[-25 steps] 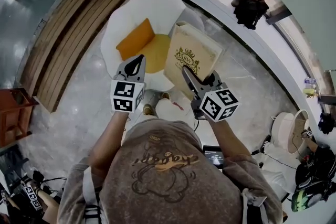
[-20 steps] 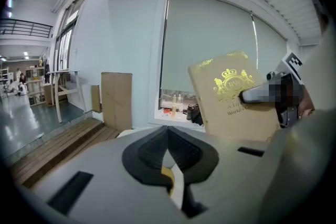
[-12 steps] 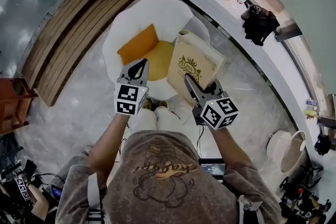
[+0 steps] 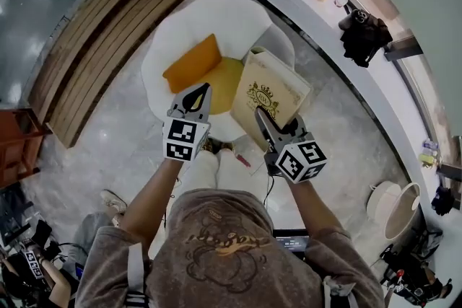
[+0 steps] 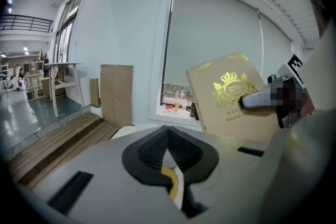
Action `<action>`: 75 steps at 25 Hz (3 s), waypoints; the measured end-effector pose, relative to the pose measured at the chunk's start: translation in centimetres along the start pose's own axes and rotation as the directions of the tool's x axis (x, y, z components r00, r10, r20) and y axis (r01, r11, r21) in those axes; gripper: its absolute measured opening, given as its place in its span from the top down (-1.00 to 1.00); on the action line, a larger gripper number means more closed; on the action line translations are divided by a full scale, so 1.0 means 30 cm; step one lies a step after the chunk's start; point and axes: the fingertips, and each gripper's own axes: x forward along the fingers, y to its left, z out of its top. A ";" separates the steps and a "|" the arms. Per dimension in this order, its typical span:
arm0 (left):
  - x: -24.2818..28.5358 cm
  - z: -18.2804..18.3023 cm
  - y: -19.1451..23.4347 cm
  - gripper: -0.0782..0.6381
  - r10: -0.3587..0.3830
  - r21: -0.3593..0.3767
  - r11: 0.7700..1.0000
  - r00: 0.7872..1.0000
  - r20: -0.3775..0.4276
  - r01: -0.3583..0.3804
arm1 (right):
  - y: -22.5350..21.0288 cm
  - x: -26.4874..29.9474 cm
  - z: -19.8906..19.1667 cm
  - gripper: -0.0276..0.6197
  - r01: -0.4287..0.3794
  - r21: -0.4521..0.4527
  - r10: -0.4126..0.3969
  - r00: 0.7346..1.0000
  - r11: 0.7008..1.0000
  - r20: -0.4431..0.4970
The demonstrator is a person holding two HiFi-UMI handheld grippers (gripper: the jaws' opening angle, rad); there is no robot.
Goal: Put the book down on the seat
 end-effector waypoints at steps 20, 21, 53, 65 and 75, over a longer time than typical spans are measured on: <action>0.206 -0.167 0.186 0.77 0.010 -0.054 0.998 0.999 -0.039 -0.012 | -0.124 0.266 -0.121 0.20 0.020 0.003 -0.020 0.999 1.000 -0.031; 0.217 -0.178 0.191 0.77 0.009 -0.058 0.998 0.999 -0.042 -0.011 | -0.133 0.277 -0.128 0.20 0.021 0.006 -0.021 0.999 1.000 -0.032; 0.577 -0.723 0.275 0.77 -0.021 -0.165 0.986 0.992 -0.127 0.000 | -0.406 0.572 -0.702 0.20 0.060 0.077 -0.043 0.980 0.995 -0.196; 0.615 -0.924 0.303 0.77 -0.033 -0.197 0.980 0.983 -0.182 -0.004 | -0.470 0.686 -0.895 0.20 0.091 0.118 -0.059 0.967 0.989 -0.247; 0.636 -1.011 0.283 0.77 -0.057 -0.199 0.980 0.977 -0.204 0.016 | -0.552 0.818 -1.055 0.20 0.071 0.158 -0.020 0.952 0.985 -0.304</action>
